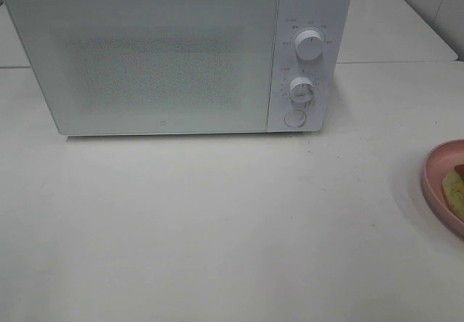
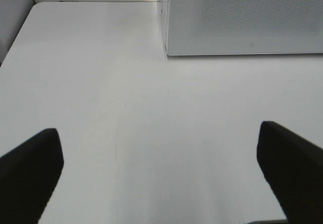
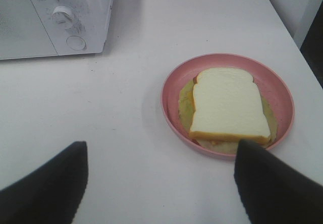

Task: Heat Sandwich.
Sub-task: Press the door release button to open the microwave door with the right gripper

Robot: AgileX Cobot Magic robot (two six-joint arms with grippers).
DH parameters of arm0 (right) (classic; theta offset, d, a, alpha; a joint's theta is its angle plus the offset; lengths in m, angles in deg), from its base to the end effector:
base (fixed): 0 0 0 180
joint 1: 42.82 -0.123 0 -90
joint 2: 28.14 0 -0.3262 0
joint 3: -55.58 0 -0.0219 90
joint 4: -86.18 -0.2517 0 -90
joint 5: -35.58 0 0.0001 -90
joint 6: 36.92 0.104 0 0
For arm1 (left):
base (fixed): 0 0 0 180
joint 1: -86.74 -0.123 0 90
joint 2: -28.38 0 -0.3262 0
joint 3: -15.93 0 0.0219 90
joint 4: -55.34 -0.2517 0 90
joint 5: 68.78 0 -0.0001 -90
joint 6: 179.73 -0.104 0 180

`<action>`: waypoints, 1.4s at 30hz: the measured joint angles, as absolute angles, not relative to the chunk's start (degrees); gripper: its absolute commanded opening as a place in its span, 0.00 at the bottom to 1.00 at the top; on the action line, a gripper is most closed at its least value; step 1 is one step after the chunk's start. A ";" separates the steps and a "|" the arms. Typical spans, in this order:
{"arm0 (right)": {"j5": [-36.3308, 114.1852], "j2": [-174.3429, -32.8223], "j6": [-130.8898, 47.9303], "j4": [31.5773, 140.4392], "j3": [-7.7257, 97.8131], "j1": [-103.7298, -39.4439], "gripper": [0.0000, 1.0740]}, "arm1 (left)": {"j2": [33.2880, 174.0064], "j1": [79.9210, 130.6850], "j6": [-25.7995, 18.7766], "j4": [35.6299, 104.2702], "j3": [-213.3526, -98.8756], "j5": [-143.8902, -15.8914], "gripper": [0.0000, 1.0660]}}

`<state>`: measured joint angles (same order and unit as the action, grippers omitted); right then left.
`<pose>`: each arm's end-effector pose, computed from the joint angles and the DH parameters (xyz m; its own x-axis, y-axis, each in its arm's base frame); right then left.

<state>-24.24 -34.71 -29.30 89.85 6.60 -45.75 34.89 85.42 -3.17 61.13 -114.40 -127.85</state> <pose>-0.0347 -0.0075 0.2763 -0.4250 0.0788 -0.9017 0.0419 0.9968 0.0674 -0.0332 -0.0098 0.2742 -0.4240 -0.0018 -0.9057 0.0588 0.9978 -0.0295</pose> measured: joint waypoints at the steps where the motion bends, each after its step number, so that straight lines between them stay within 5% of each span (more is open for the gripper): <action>1: -24.24 -34.71 -29.30 89.85 6.60 -45.75 0.71 | 34.89 85.42 -3.17 61.13 -114.40 -127.85 0.95; 24: -22.98 -35.17 -29.30 89.85 8.26 -45.75 0.71 | 34.89 85.42 -3.17 61.13 -114.40 -127.85 0.95; 42: -7.80 -54.88 -29.30 89.90 9.23 -45.75 0.71 | 34.89 85.42 -3.17 61.13 -114.40 -127.85 0.95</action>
<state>-7.80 -54.88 -29.30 89.90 9.23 -45.75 34.89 85.42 -3.17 61.13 -114.40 -127.85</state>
